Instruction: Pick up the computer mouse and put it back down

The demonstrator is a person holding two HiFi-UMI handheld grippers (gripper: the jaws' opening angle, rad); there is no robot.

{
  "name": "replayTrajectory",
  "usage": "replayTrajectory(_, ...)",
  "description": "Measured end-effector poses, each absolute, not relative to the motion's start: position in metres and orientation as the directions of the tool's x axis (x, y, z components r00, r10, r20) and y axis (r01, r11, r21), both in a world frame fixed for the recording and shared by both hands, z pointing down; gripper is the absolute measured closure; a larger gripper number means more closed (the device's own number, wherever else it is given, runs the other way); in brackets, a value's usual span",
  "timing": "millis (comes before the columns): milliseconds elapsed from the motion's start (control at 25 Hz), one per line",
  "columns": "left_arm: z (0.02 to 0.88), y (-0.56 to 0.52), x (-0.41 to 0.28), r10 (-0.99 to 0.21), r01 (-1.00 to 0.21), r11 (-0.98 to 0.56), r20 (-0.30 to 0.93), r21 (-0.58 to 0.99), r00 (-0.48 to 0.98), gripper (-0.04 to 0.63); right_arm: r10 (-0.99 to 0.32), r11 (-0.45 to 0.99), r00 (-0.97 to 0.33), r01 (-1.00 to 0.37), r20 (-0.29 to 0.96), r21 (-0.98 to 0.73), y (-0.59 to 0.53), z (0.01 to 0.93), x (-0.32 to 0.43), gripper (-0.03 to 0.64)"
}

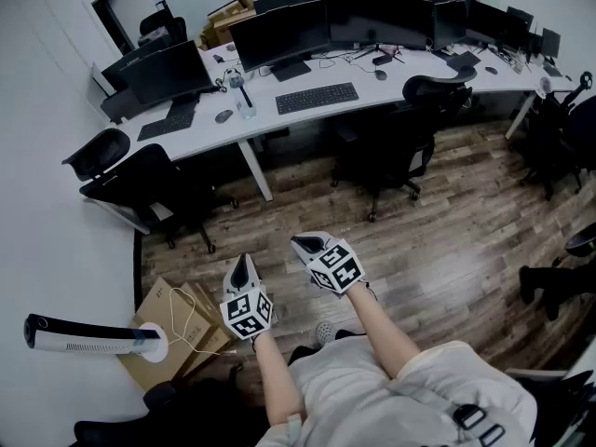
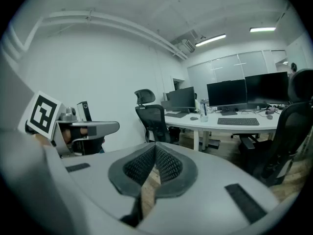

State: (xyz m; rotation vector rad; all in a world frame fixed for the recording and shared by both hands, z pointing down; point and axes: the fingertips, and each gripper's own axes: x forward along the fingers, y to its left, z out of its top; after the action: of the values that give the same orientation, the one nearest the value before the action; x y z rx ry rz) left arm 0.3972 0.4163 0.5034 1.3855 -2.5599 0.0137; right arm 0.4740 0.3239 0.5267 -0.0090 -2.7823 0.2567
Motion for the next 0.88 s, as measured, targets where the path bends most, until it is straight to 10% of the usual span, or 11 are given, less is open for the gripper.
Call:
replayTrajectory(680, 0.504, 0.404, 0.375, -0.861, -0.865, 0.494, 0.188, 0.090, -0.472, 0.568, -0.017, 0.977, -0.951, -0.082, 0.310, -0.196, 0.314, 0.528, 0.454, 0.567)
replayTrajectory(880, 0.504, 0.392, 0.363, -0.867, -0.874, 0.480, 0.190, 0.074, -0.460, 0.448, -0.036, 0.973, -0.951, -0.104, 0.308, -0.206, 0.300, 0.525, 0.447, 0.502)
